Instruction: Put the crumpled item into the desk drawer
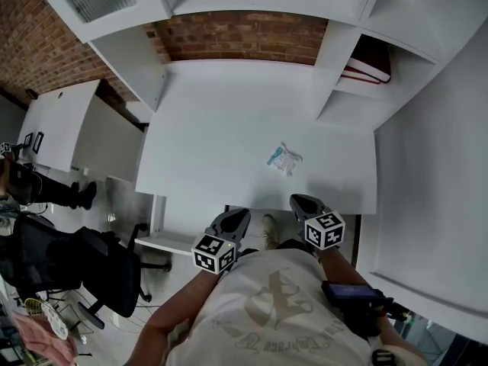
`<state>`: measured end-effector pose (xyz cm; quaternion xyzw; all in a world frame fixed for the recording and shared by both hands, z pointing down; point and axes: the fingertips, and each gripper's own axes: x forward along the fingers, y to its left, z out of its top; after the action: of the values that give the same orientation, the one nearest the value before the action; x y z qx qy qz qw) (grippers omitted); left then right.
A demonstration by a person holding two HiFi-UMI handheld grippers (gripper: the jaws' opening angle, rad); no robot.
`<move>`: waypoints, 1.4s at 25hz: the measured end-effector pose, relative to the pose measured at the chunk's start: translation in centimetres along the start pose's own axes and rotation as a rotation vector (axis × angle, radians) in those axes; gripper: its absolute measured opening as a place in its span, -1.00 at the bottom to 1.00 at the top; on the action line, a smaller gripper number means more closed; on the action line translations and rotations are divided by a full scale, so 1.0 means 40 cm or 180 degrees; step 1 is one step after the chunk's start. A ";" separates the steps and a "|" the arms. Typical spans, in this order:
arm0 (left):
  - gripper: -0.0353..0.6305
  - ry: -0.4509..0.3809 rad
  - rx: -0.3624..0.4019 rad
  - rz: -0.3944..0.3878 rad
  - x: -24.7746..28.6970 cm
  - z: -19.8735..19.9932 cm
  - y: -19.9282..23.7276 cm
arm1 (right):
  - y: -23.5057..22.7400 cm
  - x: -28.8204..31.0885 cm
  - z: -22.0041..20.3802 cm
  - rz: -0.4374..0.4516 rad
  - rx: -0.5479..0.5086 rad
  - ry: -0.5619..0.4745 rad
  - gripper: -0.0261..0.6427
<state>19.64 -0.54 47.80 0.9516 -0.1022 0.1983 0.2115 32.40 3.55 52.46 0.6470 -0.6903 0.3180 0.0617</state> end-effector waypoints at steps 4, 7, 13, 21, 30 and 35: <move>-0.82 0.0033 0.0008 0.0049 0.022 0.010 0.008 | -0.027 0.028 0.008 0.0030 -0.0024 0.0053 -0.85; -0.82 0.0056 0.0012 0.0087 0.039 0.019 0.016 | -0.059 0.046 0.012 -0.0029 -0.0076 0.0129 -0.85; -0.82 0.0067 -0.0035 0.0179 0.086 0.033 0.033 | -0.118 0.091 0.018 -0.0052 -0.0215 0.0279 -0.85; -0.82 0.0000 -0.0114 0.0389 0.123 0.056 0.069 | -0.175 0.148 0.043 0.0075 -0.0314 0.0379 -0.75; -0.82 -0.0072 -0.0225 0.0602 0.123 0.067 0.107 | -0.220 0.208 0.075 0.0119 -0.0464 0.0511 -0.33; -0.82 -0.0110 -0.0271 0.0715 0.124 0.074 0.119 | -0.231 0.253 0.070 0.0222 -0.0762 0.0759 -0.08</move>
<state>23.79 -6.65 49.14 0.9276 -0.2201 0.1998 0.2263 40.34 -6.18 58.57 0.5683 -0.7330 0.3100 0.2087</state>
